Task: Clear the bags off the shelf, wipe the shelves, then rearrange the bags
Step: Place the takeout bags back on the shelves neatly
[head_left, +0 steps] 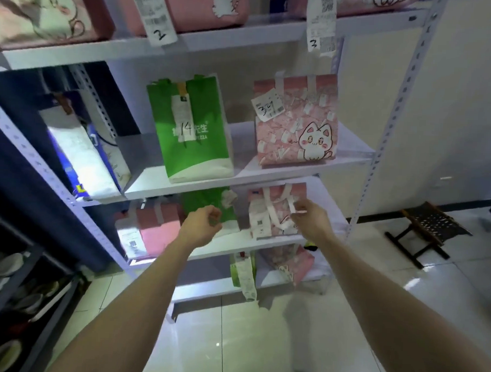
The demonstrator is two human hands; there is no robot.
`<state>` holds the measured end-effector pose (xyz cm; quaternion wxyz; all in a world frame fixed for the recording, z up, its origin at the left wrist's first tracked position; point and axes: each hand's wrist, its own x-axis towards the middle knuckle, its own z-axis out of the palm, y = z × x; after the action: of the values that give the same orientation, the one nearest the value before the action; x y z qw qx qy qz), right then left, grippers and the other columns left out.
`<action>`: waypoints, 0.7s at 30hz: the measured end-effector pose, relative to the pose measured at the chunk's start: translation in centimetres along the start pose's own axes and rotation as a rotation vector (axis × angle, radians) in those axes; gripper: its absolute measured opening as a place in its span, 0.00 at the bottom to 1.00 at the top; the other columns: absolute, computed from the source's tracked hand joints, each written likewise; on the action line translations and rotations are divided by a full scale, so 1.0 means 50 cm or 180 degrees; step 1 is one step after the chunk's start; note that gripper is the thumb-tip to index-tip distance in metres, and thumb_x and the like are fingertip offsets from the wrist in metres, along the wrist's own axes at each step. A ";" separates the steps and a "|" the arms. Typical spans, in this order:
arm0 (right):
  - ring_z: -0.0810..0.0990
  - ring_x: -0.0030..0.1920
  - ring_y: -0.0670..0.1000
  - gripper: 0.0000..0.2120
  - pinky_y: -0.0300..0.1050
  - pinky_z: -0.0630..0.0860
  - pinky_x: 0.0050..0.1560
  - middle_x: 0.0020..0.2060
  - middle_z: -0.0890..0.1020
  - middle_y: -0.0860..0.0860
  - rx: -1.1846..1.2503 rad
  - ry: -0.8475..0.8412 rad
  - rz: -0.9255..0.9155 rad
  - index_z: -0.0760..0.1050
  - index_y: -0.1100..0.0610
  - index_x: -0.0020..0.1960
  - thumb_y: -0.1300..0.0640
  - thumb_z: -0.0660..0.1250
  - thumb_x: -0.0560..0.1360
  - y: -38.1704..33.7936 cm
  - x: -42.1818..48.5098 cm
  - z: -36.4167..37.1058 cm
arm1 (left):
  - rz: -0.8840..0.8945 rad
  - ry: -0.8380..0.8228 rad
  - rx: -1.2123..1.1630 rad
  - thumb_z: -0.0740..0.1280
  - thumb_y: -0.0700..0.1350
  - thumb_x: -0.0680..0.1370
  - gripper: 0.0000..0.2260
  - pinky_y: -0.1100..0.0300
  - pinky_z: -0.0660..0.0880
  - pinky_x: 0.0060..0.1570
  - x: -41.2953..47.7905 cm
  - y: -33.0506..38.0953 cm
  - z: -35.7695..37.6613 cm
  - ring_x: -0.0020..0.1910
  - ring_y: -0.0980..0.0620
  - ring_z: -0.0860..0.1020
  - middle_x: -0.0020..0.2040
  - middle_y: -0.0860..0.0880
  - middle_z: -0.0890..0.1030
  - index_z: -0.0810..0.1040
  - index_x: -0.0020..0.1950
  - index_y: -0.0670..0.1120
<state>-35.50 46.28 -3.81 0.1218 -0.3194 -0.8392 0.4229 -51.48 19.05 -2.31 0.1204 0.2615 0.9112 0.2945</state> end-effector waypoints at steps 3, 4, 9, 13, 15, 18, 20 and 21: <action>0.82 0.62 0.58 0.23 0.53 0.80 0.63 0.69 0.81 0.54 -0.0308 -0.0547 -0.0165 0.76 0.55 0.74 0.49 0.70 0.82 -0.023 -0.097 0.079 | 0.0022 -0.0455 0.0701 0.75 0.47 0.82 0.20 0.49 0.78 0.67 -0.082 -0.072 -0.013 0.63 0.45 0.83 0.65 0.47 0.85 0.79 0.73 0.46; 0.81 0.64 0.58 0.24 0.52 0.79 0.64 0.70 0.80 0.54 -0.0400 -0.0693 -0.0236 0.75 0.55 0.75 0.48 0.70 0.82 -0.028 -0.124 0.102 | -0.0001 -0.0593 0.0786 0.75 0.47 0.82 0.21 0.49 0.78 0.67 -0.106 -0.093 -0.016 0.63 0.45 0.83 0.66 0.45 0.84 0.78 0.74 0.46; 0.79 0.66 0.57 0.27 0.48 0.75 0.62 0.70 0.80 0.54 -0.0861 -0.1228 -0.0377 0.71 0.55 0.77 0.46 0.68 0.82 -0.034 -0.214 0.190 | -0.0114 -0.0825 0.0874 0.74 0.44 0.82 0.23 0.52 0.76 0.68 -0.193 -0.174 -0.020 0.66 0.44 0.81 0.70 0.44 0.82 0.75 0.77 0.45; 0.80 0.65 0.57 0.27 0.47 0.74 0.59 0.69 0.80 0.54 -0.1170 -0.1290 -0.0485 0.71 0.54 0.77 0.44 0.69 0.82 -0.013 -0.254 0.219 | -0.0177 -0.0827 0.0706 0.72 0.46 0.83 0.23 0.50 0.77 0.68 -0.235 -0.200 0.004 0.65 0.45 0.81 0.70 0.45 0.82 0.75 0.78 0.45; 0.79 0.66 0.58 0.29 0.48 0.74 0.61 0.70 0.79 0.55 -0.1289 -0.1341 -0.0487 0.69 0.54 0.78 0.44 0.69 0.82 0.000 -0.267 0.222 | -0.0170 -0.0827 0.0708 0.71 0.47 0.83 0.23 0.51 0.77 0.67 -0.256 -0.200 0.022 0.64 0.46 0.82 0.69 0.46 0.82 0.75 0.78 0.46; 0.79 0.66 0.57 0.29 0.50 0.74 0.64 0.71 0.78 0.54 -0.1200 -0.1384 -0.0358 0.70 0.54 0.78 0.46 0.71 0.81 0.025 -0.273 0.225 | -0.0176 -0.0859 0.0684 0.72 0.48 0.83 0.22 0.51 0.78 0.67 -0.277 -0.197 0.056 0.63 0.46 0.82 0.69 0.46 0.83 0.75 0.77 0.47; 0.80 0.64 0.57 0.29 0.50 0.76 0.62 0.71 0.78 0.54 -0.1085 -0.1436 -0.0266 0.69 0.54 0.78 0.46 0.71 0.80 0.045 -0.274 0.230 | -0.0188 -0.0911 0.0700 0.72 0.49 0.83 0.22 0.49 0.78 0.67 -0.283 -0.191 0.076 0.64 0.46 0.82 0.69 0.47 0.83 0.75 0.77 0.48; 0.80 0.64 0.56 0.29 0.49 0.76 0.61 0.71 0.78 0.54 -0.1031 -0.1468 -0.0229 0.69 0.53 0.78 0.46 0.71 0.80 0.056 -0.275 0.232 | -0.0197 -0.0932 0.0718 0.71 0.49 0.84 0.22 0.48 0.78 0.67 -0.284 -0.188 0.085 0.64 0.46 0.82 0.70 0.47 0.83 0.75 0.77 0.48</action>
<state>-29.26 31.39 -12.21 -0.1100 -0.2001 -0.9122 0.3401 -41.85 6.81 -10.38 0.2307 0.2854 0.9188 0.1454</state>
